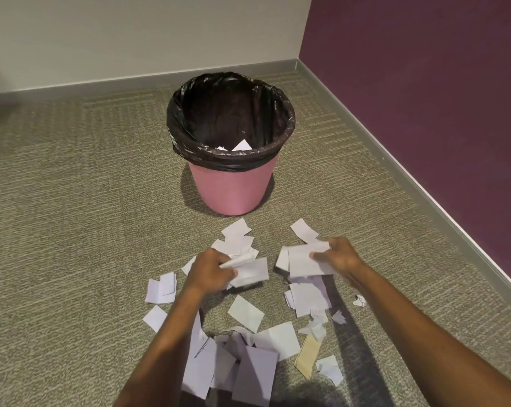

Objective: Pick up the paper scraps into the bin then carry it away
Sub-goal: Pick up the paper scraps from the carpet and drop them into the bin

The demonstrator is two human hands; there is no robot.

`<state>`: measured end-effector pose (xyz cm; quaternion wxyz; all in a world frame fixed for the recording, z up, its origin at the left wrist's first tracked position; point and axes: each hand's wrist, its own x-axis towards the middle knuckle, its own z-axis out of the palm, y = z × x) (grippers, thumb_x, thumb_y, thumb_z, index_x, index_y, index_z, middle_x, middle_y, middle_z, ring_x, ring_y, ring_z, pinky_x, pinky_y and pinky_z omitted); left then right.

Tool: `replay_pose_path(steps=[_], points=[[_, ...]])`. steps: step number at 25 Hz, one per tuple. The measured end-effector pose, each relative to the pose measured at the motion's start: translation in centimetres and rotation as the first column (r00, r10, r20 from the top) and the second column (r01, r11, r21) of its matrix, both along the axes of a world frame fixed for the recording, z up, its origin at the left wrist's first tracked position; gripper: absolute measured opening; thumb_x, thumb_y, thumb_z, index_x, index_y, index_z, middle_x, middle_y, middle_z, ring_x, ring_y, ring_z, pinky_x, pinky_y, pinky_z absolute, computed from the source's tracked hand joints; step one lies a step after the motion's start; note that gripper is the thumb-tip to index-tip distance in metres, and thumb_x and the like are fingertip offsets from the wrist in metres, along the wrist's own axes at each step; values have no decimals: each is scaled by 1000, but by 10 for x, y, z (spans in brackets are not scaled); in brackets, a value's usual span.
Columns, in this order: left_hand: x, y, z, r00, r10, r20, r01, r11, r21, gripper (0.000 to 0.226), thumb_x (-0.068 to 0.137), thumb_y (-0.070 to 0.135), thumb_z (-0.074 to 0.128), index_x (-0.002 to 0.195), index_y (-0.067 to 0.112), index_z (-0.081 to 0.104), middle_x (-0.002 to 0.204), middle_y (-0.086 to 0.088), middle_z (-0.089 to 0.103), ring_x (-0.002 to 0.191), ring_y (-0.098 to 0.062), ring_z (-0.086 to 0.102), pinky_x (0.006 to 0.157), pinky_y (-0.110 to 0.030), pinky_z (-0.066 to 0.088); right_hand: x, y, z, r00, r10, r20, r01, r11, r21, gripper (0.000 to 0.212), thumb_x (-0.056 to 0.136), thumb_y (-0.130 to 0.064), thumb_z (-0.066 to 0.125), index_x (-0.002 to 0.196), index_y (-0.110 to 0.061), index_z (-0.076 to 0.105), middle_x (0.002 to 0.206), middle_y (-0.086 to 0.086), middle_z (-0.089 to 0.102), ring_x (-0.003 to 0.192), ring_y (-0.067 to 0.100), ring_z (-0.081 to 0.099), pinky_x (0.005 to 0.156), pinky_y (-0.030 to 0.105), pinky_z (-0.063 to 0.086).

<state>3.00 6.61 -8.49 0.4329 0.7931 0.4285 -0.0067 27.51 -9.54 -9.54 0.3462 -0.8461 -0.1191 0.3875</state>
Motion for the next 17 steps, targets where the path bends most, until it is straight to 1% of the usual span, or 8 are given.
replay_pose_path(steps=[2, 4, 8, 9, 10, 12, 14, 17], points=[[0, 14, 23, 995, 34, 89, -32, 999, -21, 15, 76, 7, 75, 64, 17, 73, 54, -1, 63, 38, 2, 52, 41, -9, 35, -11, -8, -13, 994, 89, 61, -82, 991, -110, 54, 81, 2, 73, 131, -3, 53, 114, 17, 66, 91, 25, 66, 76, 30, 59], [0, 21, 39, 984, 87, 156, -79, 995, -57, 15, 76, 8, 75, 65, 18, 75, 52, 3, 63, 39, 2, 51, 42, -9, 36, -21, -14, -26, 967, 212, 139, -182, 961, -207, 64, 80, 0, 75, 137, -6, 48, 121, 16, 62, 96, 20, 58, 86, 25, 51], [1, 25, 42, 981, 76, 181, -52, 989, -135, 15, 71, 8, 76, 59, 16, 74, 58, -2, 66, 49, -8, 56, 46, -16, 41, -24, -15, -47, 914, 383, 136, -336, 900, -279, 91, 75, -4, 80, 150, -16, 29, 132, 18, 57, 104, 26, 61, 92, 34, 49], [1, 22, 36, 989, 16, 144, 6, 989, -148, 5, 69, 9, 77, 65, 10, 75, 64, -6, 68, 54, -12, 58, 49, -17, 43, -23, -14, -52, 892, 432, 132, -379, 875, -300, 95, 76, -6, 80, 152, -18, 25, 136, 18, 55, 97, 23, 62, 92, 37, 49], [0, 16, 27, 996, -54, 74, 65, 986, -151, 8, 69, 11, 76, 71, 4, 75, 69, -10, 69, 59, -16, 60, 52, -19, 43, -23, -13, -53, 871, 475, 125, -415, 848, -329, 96, 76, -8, 80, 153, -21, 23, 138, 18, 53, 90, 21, 60, 93, 39, 49], [-3, -8, -3, 989, -130, -65, 117, 978, -174, 11, 69, 10, 73, 78, 3, 73, 70, -8, 66, 63, -18, 63, 49, -18, 43, -22, -10, -56, 824, 549, 141, -461, 794, -397, 94, 77, -14, 79, 152, -24, 24, 137, 17, 54, 99, 26, 61, 92, 40, 49], [-6, -38, -34, 984, -120, -129, 102, 985, -140, 10, 69, 13, 69, 79, 10, 68, 72, -1, 60, 74, -24, 67, 48, -17, 40, -21, -9, -57, 790, 589, 173, -465, 758, -456, 86, 78, -18, 78, 149, -24, 29, 130, 16, 58, 109, 32, 61, 90, 40, 51], [-3, -72, -71, 937, -167, -307, 200, 977, 79, 35, 73, 23, 66, 107, 16, 63, 111, -5, 51, 110, -26, 53, 81, -30, 46, -21, -7, -57, 754, 616, 228, -443, 734, -515, 72, 80, -20, 76, 140, -18, 38, 125, 14, 59, 109, 33, 61, 88, 40, 52]])
